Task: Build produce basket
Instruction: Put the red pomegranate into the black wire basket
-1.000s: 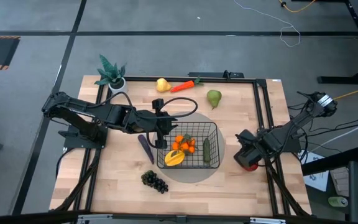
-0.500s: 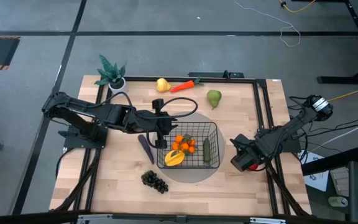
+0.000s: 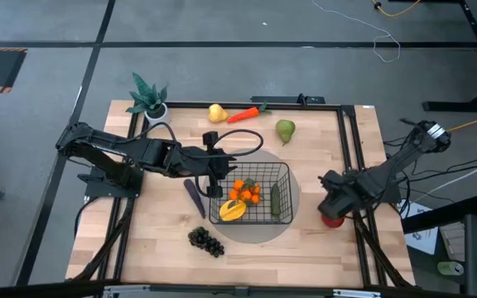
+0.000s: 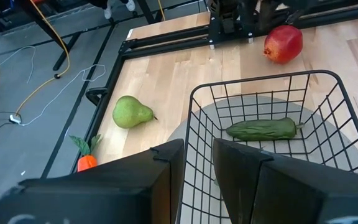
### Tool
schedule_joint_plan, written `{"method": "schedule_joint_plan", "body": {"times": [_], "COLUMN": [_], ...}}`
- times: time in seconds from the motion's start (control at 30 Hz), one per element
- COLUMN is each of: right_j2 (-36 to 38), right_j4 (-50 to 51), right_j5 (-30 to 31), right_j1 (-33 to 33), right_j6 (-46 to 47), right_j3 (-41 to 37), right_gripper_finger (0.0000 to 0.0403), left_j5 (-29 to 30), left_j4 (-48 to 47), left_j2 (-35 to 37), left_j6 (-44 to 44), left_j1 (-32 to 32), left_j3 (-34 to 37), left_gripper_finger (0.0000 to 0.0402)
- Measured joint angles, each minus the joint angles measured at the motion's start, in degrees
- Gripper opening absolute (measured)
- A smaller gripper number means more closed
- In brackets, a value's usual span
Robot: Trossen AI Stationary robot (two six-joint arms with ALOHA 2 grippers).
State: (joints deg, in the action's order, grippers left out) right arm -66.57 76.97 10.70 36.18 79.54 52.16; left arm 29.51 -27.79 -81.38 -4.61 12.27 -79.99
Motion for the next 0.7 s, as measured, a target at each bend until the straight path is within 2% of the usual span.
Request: {"method": "schedule_joint_plan", "body": {"times": [0.1,0.2,0.4,0.53,0.63,0.7], "right_j2": [2.2,3.1,5.8,9.2,11.2,12.0], "right_j4": [-0.9,-0.9,-6.6,-16.5,-24.7,-25.9], "right_j5": [4.8,7.2,5.4,4.5,4.6,4.7], "right_j1": [1.8,3.7,8.0,10.4,10.6,10.6], "right_j6": [1.5,4.4,11.9,17.4,17.7,17.7], "right_j3": [0.0,-0.1,-8.4,-16.3,-19.3,-19.7], "right_gripper_finger": [0.0142,0.0142,0.0142,0.0142,0.0142,0.0142], "left_j5": [0.0,0.0,0.0,0.0,0.0,0.0], "left_j4": [0.0,0.0,0.0,0.0,0.0,0.0], "left_j2": [0.0,0.0,0.0,0.0,0.0,0.0], "left_j6": [0.0,0.0,0.0,0.0,0.0,0.0], "left_j1": [0.0,0.0,0.0,0.0,0.0,0.0], "left_j3": [0.0,0.0,0.0,0.0,0.0,0.0], "left_gripper_finger": [0.0077,0.0077,0.0076,0.0076,0.0076,0.0076]}}
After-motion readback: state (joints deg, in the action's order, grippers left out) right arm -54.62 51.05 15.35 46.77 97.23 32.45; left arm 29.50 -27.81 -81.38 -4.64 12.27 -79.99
